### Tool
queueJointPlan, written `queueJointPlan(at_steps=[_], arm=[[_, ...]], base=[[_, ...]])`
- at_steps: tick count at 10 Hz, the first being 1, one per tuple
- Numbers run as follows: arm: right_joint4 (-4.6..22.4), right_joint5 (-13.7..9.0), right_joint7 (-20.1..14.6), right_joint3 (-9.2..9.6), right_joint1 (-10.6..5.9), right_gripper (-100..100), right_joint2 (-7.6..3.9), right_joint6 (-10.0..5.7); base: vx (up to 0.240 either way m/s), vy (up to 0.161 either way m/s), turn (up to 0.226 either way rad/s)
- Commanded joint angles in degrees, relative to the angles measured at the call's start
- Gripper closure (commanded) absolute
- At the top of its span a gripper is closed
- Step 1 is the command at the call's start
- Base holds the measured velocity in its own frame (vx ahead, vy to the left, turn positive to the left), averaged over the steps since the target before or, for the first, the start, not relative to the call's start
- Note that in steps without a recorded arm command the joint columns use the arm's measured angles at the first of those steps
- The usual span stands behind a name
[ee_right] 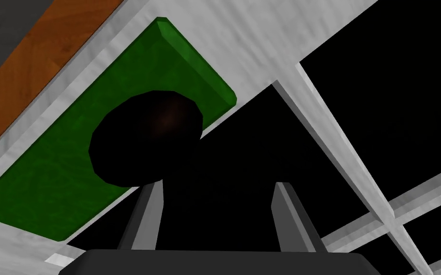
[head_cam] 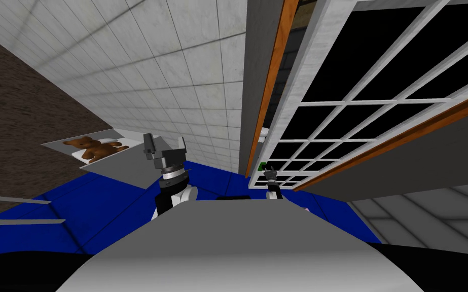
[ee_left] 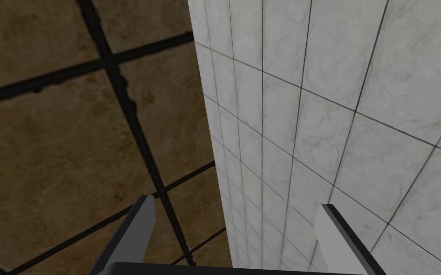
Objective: Pull the door open
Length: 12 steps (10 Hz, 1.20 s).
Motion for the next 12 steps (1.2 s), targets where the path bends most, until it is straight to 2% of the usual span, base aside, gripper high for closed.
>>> queueJointPlan(at_steps=[1,3,4,5,6,7,8,9,10,11,12], arm=[[-1.89,0.34,-0.61,1.19,0.41,-100,1.18,0.60],[-1.89,0.34,-0.61,1.19,0.41,-100,1.18,0.60],[-2.04,-0.69,-2.96,1.72,0.48,-100,1.14,0.60],[-2.04,-0.69,-2.96,1.72,0.48,-100,1.14,0.60],[-2.19,-1.73,-5.31,2.25,0.54,-100,1.10,0.60],[-2.19,-1.73,-5.31,2.25,0.54,-100,1.10,0.60],[-2.35,-2.76,-7.66,2.78,0.61,-100,1.06,0.60],[-2.35,-2.76,-7.66,2.78,0.61,-100,1.06,0.60],[-2.50,-3.78,-9.84,3.31,0.67,-100,1.02,0.59],[-2.50,-3.78,-10.00,3.31,0.67,-100,1.02,0.59],[-2.65,-4.79,-11.91,3.83,0.73,-100,0.98,0.59]], base=[[-0.020,-0.004,0.018],[0.001,0.000,-0.007],[-0.032,-0.011,0.065],[-0.028,-0.016,0.066],[-0.049,-0.019,0.051],[-0.044,-0.014,0.037],[-0.053,-0.025,0.065],[-0.042,-0.019,0.016],[-0.045,-0.013,0.041],[-0.035,-0.014,0.042],[-0.044,-0.020,0.060]])
